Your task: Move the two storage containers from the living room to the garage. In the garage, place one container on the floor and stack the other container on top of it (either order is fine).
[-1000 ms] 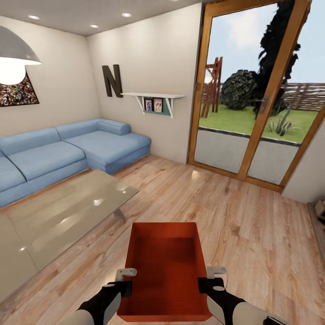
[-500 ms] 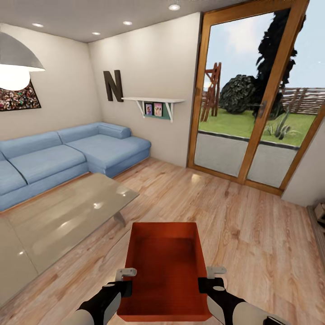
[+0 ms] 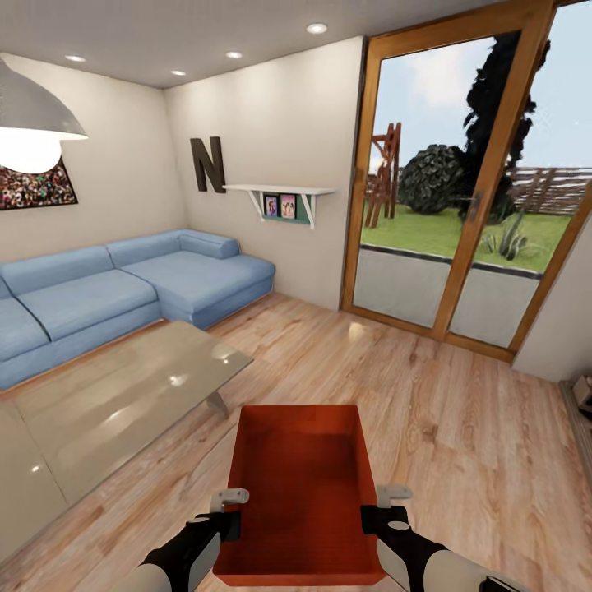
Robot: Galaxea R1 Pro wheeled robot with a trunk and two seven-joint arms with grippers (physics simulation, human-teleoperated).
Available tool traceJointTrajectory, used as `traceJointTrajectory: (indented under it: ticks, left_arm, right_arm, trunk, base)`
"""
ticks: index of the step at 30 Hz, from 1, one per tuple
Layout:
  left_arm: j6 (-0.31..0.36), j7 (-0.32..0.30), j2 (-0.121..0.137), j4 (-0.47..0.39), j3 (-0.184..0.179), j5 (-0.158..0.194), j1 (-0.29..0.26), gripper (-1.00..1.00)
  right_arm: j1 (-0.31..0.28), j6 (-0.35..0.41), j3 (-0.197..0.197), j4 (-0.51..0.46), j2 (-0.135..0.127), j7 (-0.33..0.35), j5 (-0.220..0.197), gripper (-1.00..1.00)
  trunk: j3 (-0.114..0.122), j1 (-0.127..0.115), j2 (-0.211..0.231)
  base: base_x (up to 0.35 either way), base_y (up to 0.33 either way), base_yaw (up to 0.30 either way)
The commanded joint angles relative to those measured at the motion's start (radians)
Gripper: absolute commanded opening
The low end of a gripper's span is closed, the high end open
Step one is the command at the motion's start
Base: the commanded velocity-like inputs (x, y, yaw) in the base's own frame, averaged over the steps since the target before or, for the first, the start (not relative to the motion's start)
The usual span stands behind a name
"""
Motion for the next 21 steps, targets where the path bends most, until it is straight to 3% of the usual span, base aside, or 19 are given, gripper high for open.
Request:
traceJointTrajectory:
  ticks: [1, 9, 21]
  left_arm:
    - [0.007, 0.013, 0.001, 0.002, -0.003, 0.010, 0.000, -1.00]
    - [0.007, 0.013, 0.001, 0.002, -0.003, 0.010, 0.000, -1.00]
    - [0.007, 0.013, 0.001, 0.002, -0.003, 0.010, 0.000, -1.00]
  right_arm:
    - [-0.001, -0.018, -0.013, 0.000, -0.012, -0.018, 0.000, -1.00]
    - [-0.001, -0.016, -0.013, 0.001, -0.012, -0.017, -0.003, -1.00]
    - [-0.001, -0.016, -0.011, 0.001, -0.011, -0.017, -0.003, -1.00]
  trunk:
    - [0.000, 0.000, -0.001]
    - [0.003, 0.000, -0.001]
    - [0.003, 0.000, -0.001]
  base:
    - [0.000, 0.000, 0.000]
    - [0.000, 0.000, 0.030]
    - [0.000, 0.000, 0.289]
